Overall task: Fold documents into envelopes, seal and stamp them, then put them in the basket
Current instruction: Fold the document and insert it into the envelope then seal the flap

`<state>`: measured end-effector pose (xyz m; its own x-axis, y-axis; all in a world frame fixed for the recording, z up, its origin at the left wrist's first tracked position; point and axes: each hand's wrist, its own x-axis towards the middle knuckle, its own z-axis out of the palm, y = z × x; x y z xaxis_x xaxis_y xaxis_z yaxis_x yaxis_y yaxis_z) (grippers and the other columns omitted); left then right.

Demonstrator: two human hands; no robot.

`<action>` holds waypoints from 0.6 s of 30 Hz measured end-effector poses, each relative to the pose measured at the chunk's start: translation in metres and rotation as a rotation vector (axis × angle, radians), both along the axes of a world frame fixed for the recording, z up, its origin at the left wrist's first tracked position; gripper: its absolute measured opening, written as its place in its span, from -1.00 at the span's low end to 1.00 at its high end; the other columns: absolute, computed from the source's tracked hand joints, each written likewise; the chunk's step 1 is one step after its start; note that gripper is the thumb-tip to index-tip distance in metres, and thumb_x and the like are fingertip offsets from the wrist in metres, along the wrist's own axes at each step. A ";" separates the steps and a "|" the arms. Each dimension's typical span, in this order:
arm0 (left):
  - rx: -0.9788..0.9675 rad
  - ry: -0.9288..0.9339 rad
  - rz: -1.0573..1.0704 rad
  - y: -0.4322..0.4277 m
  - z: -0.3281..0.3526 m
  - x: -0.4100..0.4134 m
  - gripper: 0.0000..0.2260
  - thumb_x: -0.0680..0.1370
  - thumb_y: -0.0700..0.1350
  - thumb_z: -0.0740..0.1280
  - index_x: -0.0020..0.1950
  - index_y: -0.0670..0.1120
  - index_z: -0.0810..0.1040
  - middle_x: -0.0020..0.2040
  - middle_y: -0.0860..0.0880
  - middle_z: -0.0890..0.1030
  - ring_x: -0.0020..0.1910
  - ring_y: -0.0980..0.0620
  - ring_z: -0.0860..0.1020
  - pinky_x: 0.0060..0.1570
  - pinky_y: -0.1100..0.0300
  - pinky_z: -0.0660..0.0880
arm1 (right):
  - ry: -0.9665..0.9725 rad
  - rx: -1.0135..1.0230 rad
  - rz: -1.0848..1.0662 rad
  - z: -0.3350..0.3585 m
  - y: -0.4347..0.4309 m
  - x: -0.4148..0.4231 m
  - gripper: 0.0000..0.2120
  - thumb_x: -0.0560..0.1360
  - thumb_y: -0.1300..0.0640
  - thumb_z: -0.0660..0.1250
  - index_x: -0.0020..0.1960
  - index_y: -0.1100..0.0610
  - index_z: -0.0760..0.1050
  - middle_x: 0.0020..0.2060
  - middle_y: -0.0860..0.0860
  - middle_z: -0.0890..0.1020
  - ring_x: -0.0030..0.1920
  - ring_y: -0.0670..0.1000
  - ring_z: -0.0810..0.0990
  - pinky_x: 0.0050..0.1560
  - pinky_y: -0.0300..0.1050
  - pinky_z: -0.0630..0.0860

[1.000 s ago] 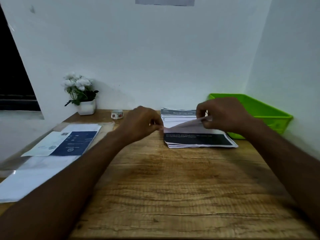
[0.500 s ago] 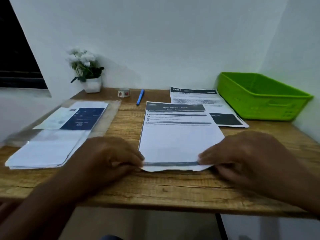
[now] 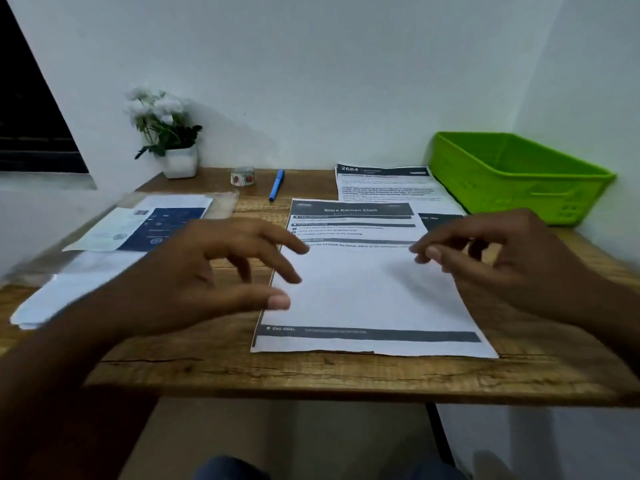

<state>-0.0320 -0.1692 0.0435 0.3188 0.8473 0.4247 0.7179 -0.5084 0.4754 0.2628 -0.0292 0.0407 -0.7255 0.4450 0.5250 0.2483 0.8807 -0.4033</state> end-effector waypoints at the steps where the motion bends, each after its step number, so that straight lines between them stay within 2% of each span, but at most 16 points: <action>1: -0.021 -0.010 0.006 0.009 0.009 0.001 -0.74 0.41 0.12 0.40 -0.02 0.01 0.68 0.16 0.13 0.62 0.09 0.08 0.61 -0.14 0.28 0.55 | -0.003 -0.053 -0.052 0.003 0.015 -0.004 -0.93 0.50 0.12 0.42 -0.05 0.02 0.68 -0.23 -0.14 0.71 -0.31 -0.07 0.66 -0.39 -0.24 0.49; 3: -0.092 0.022 0.061 0.037 0.022 -0.002 -0.75 0.40 0.17 0.42 -0.03 0.05 0.67 0.08 0.15 0.65 0.04 0.12 0.62 -0.14 0.26 0.56 | -0.029 -0.157 -0.119 0.006 0.051 -0.018 -0.89 0.49 0.21 0.45 -0.12 0.01 0.68 -0.29 -0.09 0.71 -0.35 -0.04 0.65 -0.36 -0.33 0.47; 5: -0.165 0.090 0.169 0.070 0.026 -0.011 -0.77 0.39 0.17 0.46 -0.05 0.08 0.68 -0.02 0.15 0.67 -0.04 0.17 0.62 -0.11 0.22 0.55 | -0.125 -0.140 -0.189 0.002 0.080 -0.026 -0.85 0.47 0.21 0.46 -0.17 -0.04 0.65 -0.32 -0.09 0.69 -0.37 -0.16 0.61 -0.35 -0.41 0.41; 6: -0.186 0.120 0.222 0.088 0.025 -0.017 -0.80 0.39 0.13 0.47 -0.07 0.08 0.68 -0.06 0.14 0.68 -0.07 0.18 0.62 -0.12 0.25 0.52 | -0.148 -0.141 -0.232 0.006 0.091 -0.032 -0.86 0.46 0.19 0.47 -0.17 -0.04 0.65 -0.29 -0.10 0.68 -0.36 -0.24 0.59 -0.35 -0.46 0.38; 8: -0.203 0.163 0.331 0.118 0.015 -0.025 -0.79 0.40 0.09 0.48 -0.03 0.04 0.67 -0.08 0.13 0.66 -0.13 0.17 0.59 -0.21 0.46 0.41 | -0.187 -0.178 -0.317 0.003 0.110 -0.041 -0.92 0.44 0.06 0.50 -0.08 0.00 0.65 -0.18 -0.08 0.67 -0.31 -0.32 0.55 -0.31 -0.46 0.35; 9: -0.200 0.176 0.387 0.130 0.009 -0.028 -0.73 0.41 0.10 0.47 0.02 0.00 0.65 -0.08 0.11 0.64 -0.16 0.18 0.56 -0.27 0.50 0.37 | -0.195 -0.206 -0.362 -0.003 0.120 -0.044 -0.80 0.42 -0.06 0.49 -0.01 0.00 0.63 -0.12 -0.08 0.66 -0.27 -0.30 0.54 -0.24 -0.39 0.37; 13: -0.252 0.157 0.604 0.151 -0.015 -0.037 -0.55 0.42 0.30 0.33 0.09 -0.03 0.52 -0.15 0.14 0.46 -0.17 0.17 0.43 -0.28 0.29 0.31 | -0.140 -0.191 -0.459 -0.026 0.128 -0.047 -0.49 0.40 -0.37 0.27 0.16 -0.03 0.53 0.09 -0.05 0.58 -0.02 -0.12 0.53 0.02 -0.07 0.47; 16: -0.345 0.129 0.639 0.153 -0.025 -0.045 -0.36 0.34 0.39 0.28 0.23 -0.03 0.44 -0.06 0.09 0.45 -0.13 0.17 0.43 -0.24 0.21 0.33 | -0.251 -0.155 -0.508 -0.033 0.121 -0.046 -0.20 0.27 -0.53 0.14 0.34 -0.08 0.42 0.22 -0.04 0.54 0.23 0.03 0.50 0.24 0.15 0.44; 18: -0.351 0.128 0.642 0.154 -0.028 -0.046 -0.29 0.34 0.38 0.30 0.32 -0.06 0.40 0.03 0.07 0.42 -0.05 0.12 0.44 -0.14 0.17 0.35 | -0.310 -0.197 -0.496 -0.032 0.118 -0.047 -0.05 0.17 -0.58 0.17 0.45 -0.13 0.25 0.32 -0.04 0.49 0.31 0.03 0.47 0.31 0.17 0.39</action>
<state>-0.0783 -0.0148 0.0151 -0.2560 0.9627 0.0873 0.8833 0.1963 0.4257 0.2161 0.0886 0.0090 -0.5129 0.8358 0.1960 0.7410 0.5463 -0.3904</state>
